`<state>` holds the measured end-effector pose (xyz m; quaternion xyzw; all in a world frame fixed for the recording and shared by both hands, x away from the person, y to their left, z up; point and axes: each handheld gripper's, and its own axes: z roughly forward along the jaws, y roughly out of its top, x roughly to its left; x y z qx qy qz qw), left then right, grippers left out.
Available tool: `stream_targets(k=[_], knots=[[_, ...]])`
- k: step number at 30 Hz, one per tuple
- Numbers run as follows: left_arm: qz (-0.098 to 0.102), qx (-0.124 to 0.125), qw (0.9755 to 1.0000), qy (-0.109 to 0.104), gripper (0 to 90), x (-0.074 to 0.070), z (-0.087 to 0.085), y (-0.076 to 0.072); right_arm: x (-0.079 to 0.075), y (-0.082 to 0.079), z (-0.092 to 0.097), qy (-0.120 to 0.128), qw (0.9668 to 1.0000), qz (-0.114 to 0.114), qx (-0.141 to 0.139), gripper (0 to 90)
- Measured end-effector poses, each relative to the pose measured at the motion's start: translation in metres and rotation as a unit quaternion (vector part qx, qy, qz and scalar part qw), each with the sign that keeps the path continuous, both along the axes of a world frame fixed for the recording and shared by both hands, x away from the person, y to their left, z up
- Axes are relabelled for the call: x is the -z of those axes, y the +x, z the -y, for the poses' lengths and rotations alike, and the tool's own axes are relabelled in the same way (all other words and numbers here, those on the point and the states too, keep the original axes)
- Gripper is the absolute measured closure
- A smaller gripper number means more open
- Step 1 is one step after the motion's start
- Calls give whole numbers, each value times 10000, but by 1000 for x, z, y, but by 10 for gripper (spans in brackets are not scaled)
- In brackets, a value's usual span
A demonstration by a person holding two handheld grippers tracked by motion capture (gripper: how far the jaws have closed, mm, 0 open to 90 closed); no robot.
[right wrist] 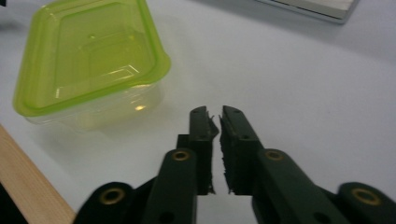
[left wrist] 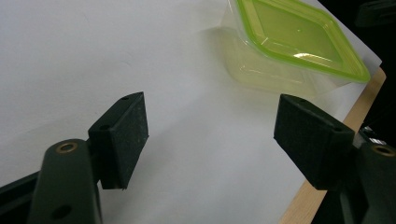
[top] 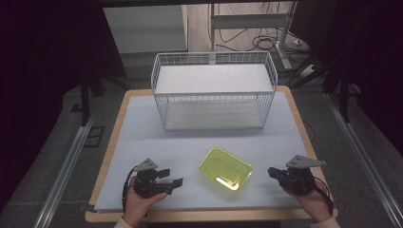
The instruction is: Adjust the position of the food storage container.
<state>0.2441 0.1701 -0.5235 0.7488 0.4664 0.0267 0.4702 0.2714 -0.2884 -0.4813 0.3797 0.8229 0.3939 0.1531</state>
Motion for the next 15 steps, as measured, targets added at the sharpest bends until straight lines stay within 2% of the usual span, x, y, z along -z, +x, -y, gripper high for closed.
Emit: stream_targets(k=[7, 12, 13, 14, 15], knots=[[6, 9, 10000, 20, 262, 1, 0, 0, -8, -5, -9, -27, 9998, 55, -206, 897], [4, -27, 10000, 15, 262, 0, 0, -1, -15, -11, -24, -6, 9990, 52, -445, 897], [5, -30, 10000, 13, 262, 0, 0, -1, -18, -14, -31, 48, 9983, 29, -580, 897], [5, -35, 10000, 16, 262, 0, 0, -1, -18, -14, -31, 48, 9983, 29, -580, 897], [1, -30, 10000, 22, 262, 0, 0, -1, -21, -18, -41, 57, 9970, 39, -773, 897]])
